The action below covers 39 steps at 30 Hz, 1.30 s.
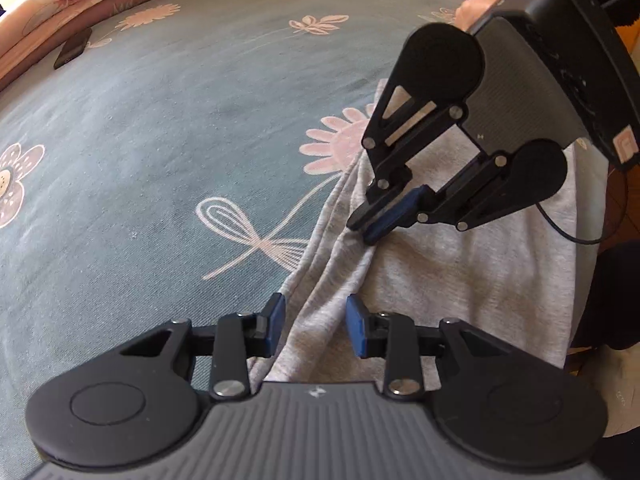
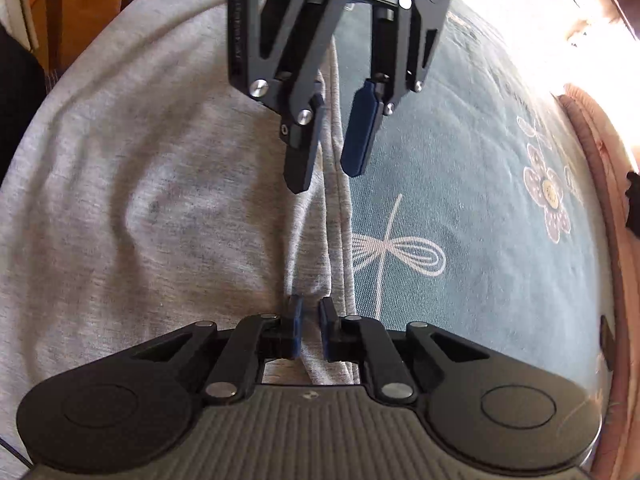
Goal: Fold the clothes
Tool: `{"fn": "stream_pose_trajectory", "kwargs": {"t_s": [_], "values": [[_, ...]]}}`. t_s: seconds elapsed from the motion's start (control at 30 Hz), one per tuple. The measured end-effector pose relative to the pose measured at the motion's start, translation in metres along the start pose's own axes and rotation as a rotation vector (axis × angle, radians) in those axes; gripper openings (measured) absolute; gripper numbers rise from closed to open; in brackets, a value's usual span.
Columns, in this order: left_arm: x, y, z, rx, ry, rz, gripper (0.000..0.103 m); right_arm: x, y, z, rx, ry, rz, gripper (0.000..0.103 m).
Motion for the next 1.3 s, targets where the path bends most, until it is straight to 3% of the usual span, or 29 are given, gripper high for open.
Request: {"fn": "stream_pose_trajectory", "kwargs": {"t_s": [0.17, 0.4, 0.57, 0.67, 0.77, 0.9, 1.07, 1.23, 1.3], "values": [[0.022, 0.012, 0.01, -0.045, 0.033, 0.032, 0.032, -0.011, -0.002, -0.001, -0.001, 0.035, -0.019, 0.007], [0.026, 0.02, 0.015, -0.072, 0.039, -0.045, 0.033, -0.005, -0.002, -0.002, -0.004, 0.014, 0.005, 0.007], [0.025, 0.023, 0.011, -0.078, 0.063, -0.131, 0.036, -0.007, -0.003, -0.009, -0.014, -0.052, 0.085, 0.008], [0.027, 0.028, 0.008, -0.081, 0.067, -0.151, 0.036, -0.001, -0.004, -0.012, -0.023, -0.094, 0.196, 0.011], [0.023, 0.023, 0.001, -0.056, 0.063, -0.192, 0.035, 0.002, -0.004, -0.012, -0.029, -0.124, 0.27, 0.012], [0.01, 0.0, -0.016, 0.082, 0.015, -0.212, 0.036, -0.004, -0.007, -0.01, -0.033, -0.127, 0.25, 0.012], [0.005, 0.018, 0.006, -0.001, 0.02, -0.253, 0.036, -0.002, -0.009, -0.01, -0.041, -0.139, 0.273, 0.012], [0.009, 0.025, 0.003, 0.007, 0.008, -0.246, 0.036, 0.029, -0.02, -0.021, 0.024, -0.145, 0.374, 0.013], [0.007, 0.025, 0.002, 0.008, 0.002, -0.253, 0.036, 0.04, -0.024, -0.017, 0.047, -0.148, 0.402, 0.018]]}}
Point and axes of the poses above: each gripper's, at about its wrist camera, not at the fingertips, and z roughly the way its jaws point, x to its right, y to its underside, the point moved 6 cm from there along z, roughly the way its jaws point, and after that the axes turned 11 degrees about x, right-handed, at the moved point
